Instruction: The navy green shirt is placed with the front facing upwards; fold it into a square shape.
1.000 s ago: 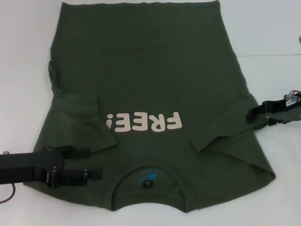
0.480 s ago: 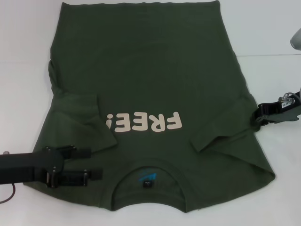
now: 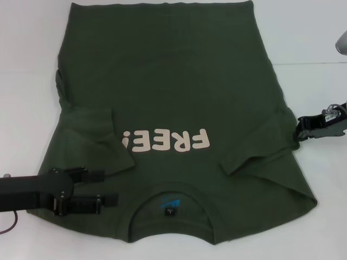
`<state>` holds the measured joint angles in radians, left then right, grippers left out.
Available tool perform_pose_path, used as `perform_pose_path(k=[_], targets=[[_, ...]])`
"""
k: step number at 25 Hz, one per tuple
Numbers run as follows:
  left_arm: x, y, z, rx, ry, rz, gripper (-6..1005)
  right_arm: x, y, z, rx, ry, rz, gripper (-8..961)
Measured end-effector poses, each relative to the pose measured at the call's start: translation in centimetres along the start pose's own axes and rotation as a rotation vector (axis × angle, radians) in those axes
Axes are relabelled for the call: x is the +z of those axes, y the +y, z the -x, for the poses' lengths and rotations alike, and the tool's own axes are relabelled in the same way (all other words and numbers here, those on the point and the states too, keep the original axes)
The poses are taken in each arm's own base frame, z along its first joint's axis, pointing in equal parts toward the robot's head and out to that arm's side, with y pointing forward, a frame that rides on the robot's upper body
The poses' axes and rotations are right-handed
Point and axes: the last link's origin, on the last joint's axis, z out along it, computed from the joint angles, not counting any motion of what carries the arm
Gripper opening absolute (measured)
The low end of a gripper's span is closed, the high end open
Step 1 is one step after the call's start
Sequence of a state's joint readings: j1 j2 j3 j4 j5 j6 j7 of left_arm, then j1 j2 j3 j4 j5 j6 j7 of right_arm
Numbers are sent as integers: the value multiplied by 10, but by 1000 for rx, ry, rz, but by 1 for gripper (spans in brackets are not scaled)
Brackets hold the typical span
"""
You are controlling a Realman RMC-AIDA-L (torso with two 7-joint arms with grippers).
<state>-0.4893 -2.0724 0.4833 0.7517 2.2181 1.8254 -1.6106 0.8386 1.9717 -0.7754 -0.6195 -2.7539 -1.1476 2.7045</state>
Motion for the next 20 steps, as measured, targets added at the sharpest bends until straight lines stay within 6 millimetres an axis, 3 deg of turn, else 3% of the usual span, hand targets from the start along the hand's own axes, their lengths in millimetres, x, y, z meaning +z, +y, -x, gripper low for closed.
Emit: perform_pose_path(k=[14,20], targets=[[0,0,-1,1,2,0,889,-11,8,20,60,-124,125,39],[-1,-1,-2,3,2,-5,888,-6,16,28,95,-205,161,39]])
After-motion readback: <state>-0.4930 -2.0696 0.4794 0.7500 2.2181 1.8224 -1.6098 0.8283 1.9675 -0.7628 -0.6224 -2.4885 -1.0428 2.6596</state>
